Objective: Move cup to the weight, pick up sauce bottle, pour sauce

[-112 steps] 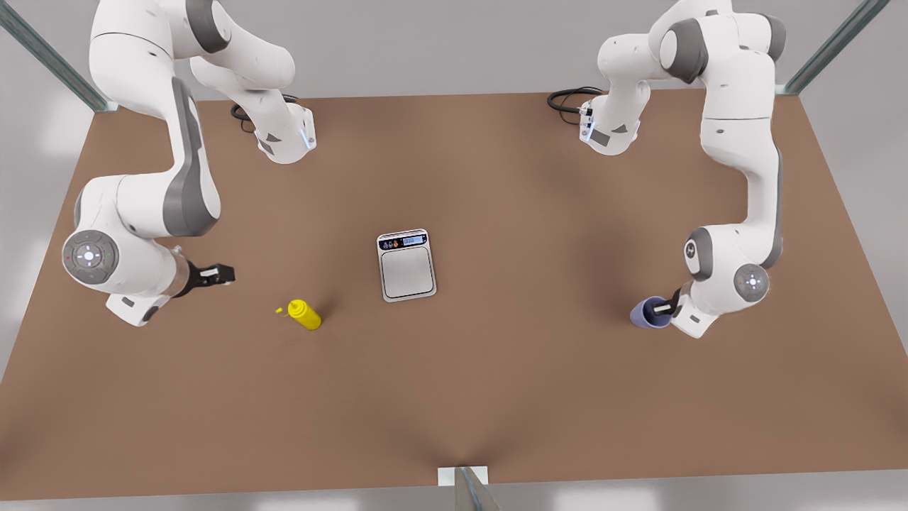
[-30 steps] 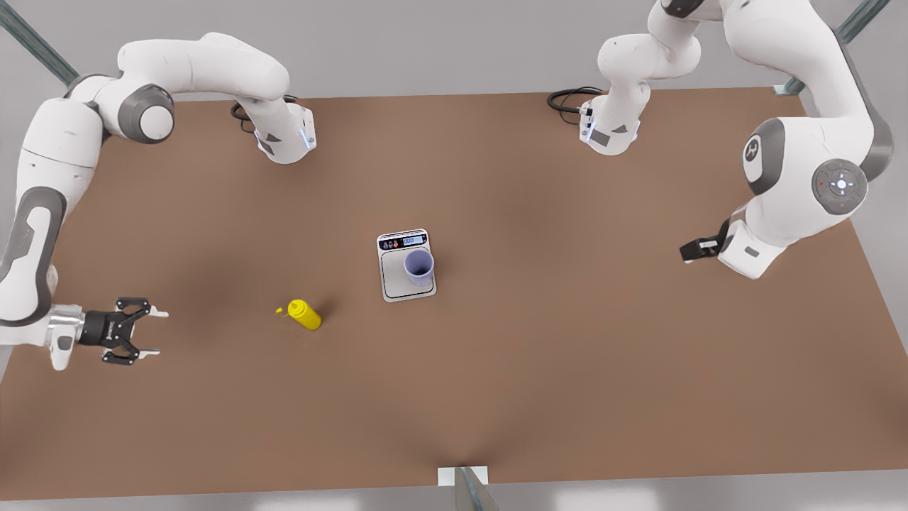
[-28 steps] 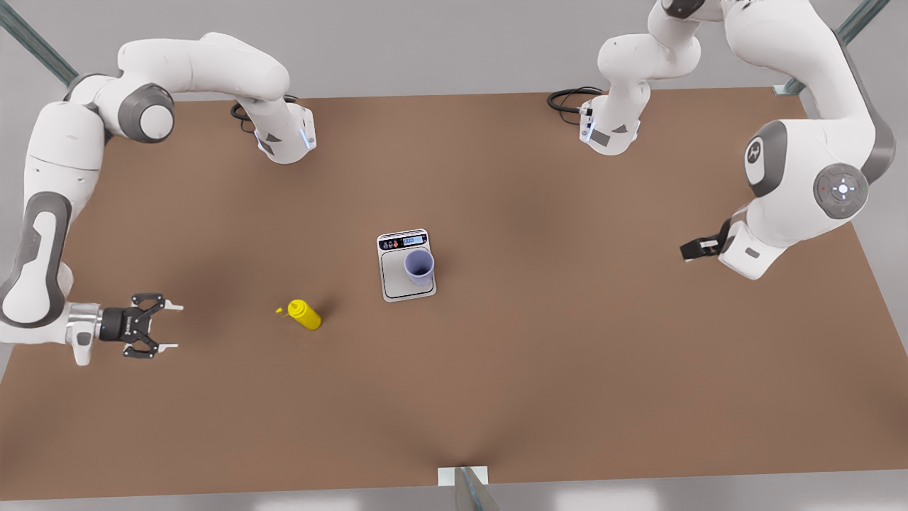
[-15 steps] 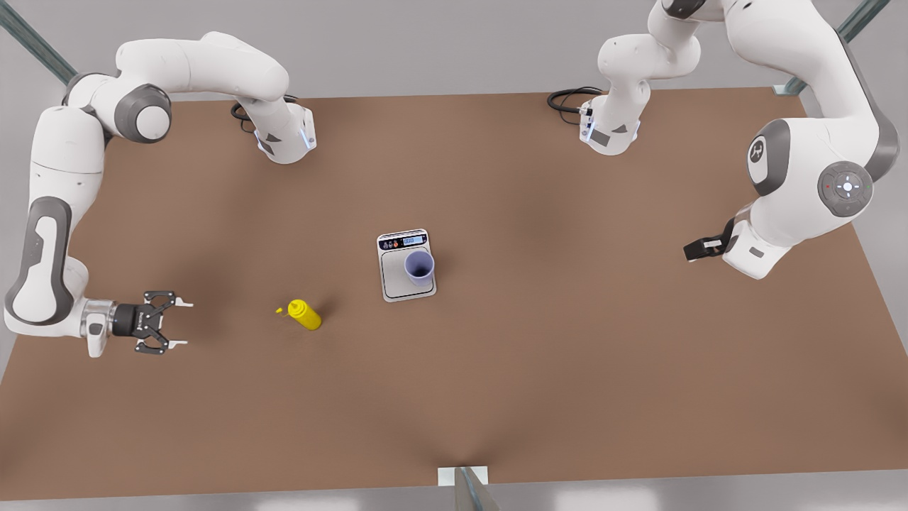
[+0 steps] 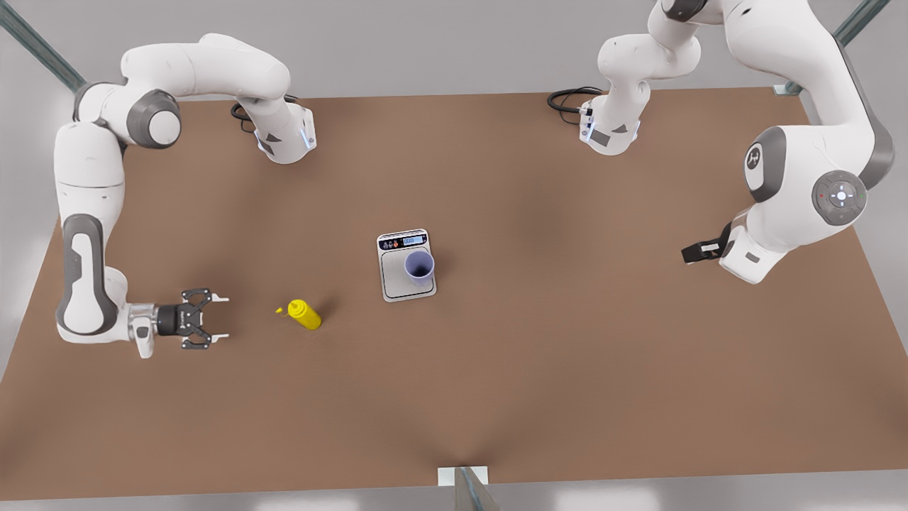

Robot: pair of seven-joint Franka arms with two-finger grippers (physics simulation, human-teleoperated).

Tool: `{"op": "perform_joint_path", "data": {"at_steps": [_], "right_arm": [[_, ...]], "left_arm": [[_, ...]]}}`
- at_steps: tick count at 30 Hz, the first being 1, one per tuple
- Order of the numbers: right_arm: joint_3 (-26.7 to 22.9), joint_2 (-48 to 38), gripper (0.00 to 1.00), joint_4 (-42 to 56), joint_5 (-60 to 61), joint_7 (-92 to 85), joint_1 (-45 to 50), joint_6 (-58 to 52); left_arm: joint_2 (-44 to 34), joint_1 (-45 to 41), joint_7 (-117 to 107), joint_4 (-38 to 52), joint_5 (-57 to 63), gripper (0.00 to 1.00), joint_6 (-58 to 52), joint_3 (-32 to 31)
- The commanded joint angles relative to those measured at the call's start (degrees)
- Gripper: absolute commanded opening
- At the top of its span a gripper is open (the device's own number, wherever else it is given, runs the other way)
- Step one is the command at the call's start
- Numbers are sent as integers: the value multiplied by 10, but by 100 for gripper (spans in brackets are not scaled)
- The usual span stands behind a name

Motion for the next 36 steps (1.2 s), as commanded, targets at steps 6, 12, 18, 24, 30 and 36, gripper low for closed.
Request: {"op": "perform_joint_path", "data": {"at_steps": [6,12,18,24,30,36], "right_arm": [[0,3,100,-11,22,-3,25,18],[1,-16,100,-102,55,-71,23,59],[2,-19,100,-98,61,-90,46,68],[2,-21,100,-102,76,-104,57,85],[2,-23,100,-114,93,-105,79,92],[2,-26,100,-117,115,-105,107,106]], "left_arm": [[3,0,0,0,0,100,0,0],[3,1,0,0,0,100,1,0],[7,1,0,0,0,100,4,0],[8,1,0,0,0,100,4,0],[9,1,0,0,0,100,5,0],[10,1,0,0,0,100,5,0]]}}
